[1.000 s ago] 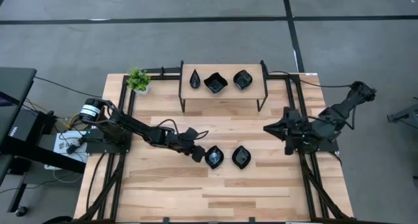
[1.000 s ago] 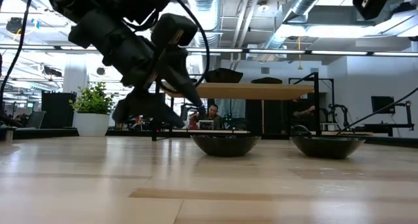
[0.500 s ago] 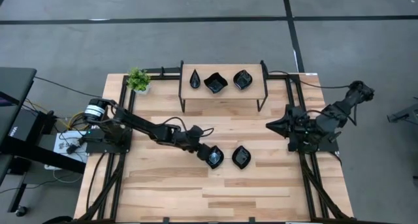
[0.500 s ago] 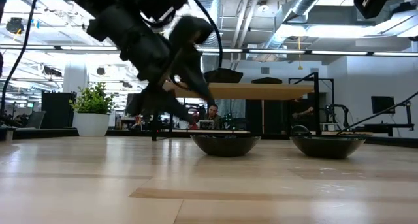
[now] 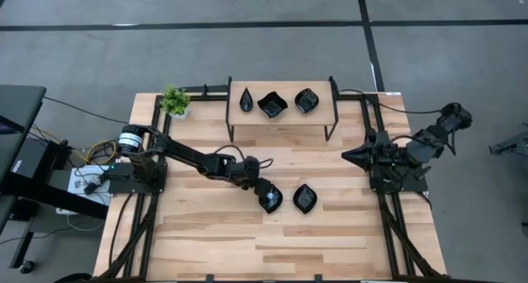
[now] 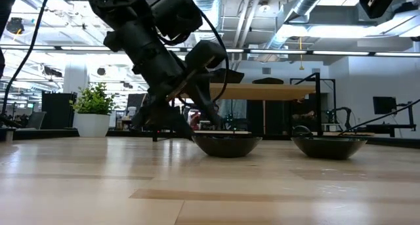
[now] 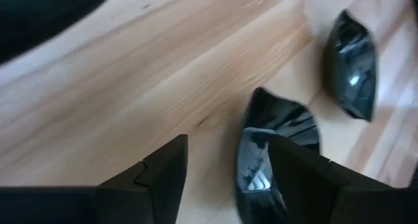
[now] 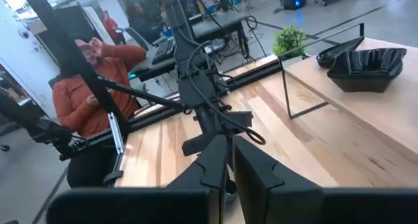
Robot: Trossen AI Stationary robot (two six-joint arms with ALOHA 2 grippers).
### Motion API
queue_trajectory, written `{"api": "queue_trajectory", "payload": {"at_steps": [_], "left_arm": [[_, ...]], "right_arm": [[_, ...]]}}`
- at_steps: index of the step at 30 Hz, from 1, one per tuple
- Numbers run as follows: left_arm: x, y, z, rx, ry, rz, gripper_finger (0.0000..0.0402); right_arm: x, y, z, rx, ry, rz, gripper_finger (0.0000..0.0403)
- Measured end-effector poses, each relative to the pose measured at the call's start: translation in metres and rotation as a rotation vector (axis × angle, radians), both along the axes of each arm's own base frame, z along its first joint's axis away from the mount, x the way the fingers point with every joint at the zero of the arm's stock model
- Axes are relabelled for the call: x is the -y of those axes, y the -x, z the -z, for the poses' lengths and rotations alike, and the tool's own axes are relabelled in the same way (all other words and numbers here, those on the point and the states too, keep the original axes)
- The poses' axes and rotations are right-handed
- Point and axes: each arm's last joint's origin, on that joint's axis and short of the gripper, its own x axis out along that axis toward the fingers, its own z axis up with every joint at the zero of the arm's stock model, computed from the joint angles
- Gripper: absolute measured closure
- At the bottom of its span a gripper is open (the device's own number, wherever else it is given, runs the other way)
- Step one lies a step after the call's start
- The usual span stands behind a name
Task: Pick & Place Mini shaped plates
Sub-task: Stack the black leaf shaped plate on top of the black leaf shaped plates on the shelf
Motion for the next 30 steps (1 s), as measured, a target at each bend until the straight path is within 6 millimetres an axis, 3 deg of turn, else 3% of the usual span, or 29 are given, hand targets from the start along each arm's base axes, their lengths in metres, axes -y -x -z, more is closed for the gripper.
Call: {"api": "queue_trajectory", "payload": {"at_steps": [11, 15, 23, 30], "left_arm": [[0.012, 0.002, 0.007, -0.039, 0.040, -0.032, 0.0188], [0.018, -0.007, 0.010, -0.037, 0.053, -0.037, 0.0188], [0.016, -0.011, 0.011, -0.066, 0.052, -0.042, 0.0189], [0.016, -0.010, 0.013, -0.084, 0.040, -0.047, 0.0242]], "right_arm": [[0.001, 0.002, 0.004, -0.037, 0.025, 0.001, 0.0382], [0.001, 0.002, 0.004, -0.039, 0.026, 0.001, 0.0379], [0.015, 0.019, -0.002, 0.039, 0.031, -0.011, 0.0377], [0.030, 0.039, -0.007, 0.131, -0.004, -0.010, 0.0376]]}}
